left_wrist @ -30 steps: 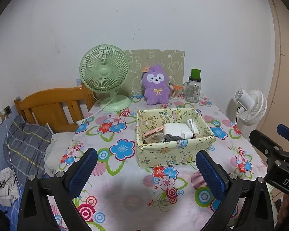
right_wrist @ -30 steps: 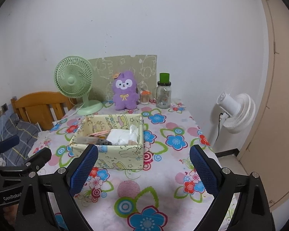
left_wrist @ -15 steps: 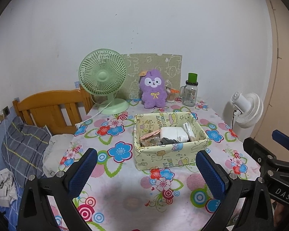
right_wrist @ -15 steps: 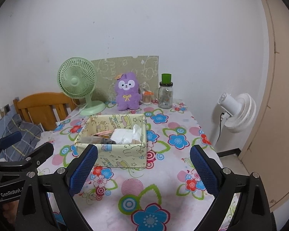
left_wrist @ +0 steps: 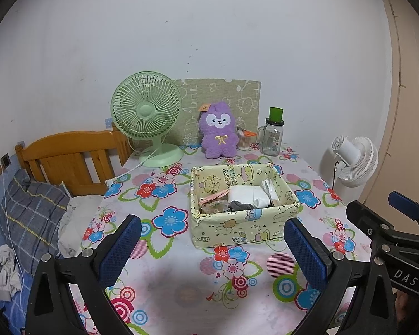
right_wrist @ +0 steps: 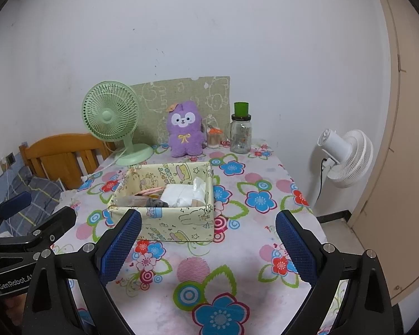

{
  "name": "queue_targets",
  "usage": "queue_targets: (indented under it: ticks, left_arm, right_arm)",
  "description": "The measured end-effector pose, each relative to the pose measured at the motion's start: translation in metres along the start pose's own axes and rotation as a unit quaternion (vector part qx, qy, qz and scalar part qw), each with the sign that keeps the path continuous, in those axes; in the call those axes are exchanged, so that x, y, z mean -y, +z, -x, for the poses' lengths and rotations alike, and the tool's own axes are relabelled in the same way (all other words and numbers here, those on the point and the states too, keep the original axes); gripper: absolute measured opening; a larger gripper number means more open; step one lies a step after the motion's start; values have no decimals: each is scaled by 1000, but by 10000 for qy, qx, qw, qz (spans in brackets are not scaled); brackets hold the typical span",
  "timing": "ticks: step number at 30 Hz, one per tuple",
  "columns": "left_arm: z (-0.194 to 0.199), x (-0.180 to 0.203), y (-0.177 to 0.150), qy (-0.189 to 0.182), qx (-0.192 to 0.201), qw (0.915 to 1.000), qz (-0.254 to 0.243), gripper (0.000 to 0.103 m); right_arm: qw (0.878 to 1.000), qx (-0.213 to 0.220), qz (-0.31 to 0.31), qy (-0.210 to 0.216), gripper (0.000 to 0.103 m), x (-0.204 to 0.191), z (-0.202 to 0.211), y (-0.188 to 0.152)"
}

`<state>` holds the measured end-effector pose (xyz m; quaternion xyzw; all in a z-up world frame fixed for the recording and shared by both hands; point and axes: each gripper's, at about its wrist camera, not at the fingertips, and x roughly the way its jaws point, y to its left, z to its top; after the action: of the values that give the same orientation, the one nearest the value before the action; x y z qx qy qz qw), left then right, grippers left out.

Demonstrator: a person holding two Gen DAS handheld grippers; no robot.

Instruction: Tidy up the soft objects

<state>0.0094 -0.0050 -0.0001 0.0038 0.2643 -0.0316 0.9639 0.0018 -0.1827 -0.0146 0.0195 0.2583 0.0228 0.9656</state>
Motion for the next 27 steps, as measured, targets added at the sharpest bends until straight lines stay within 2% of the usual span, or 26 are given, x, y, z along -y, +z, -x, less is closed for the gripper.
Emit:
queue_targets:
  ticks: [27]
  left_arm:
    - [4,-3,1,-11,39,10000,53,103]
  right_arm:
    - [10000,85,-26,-6,98,1,5,0]
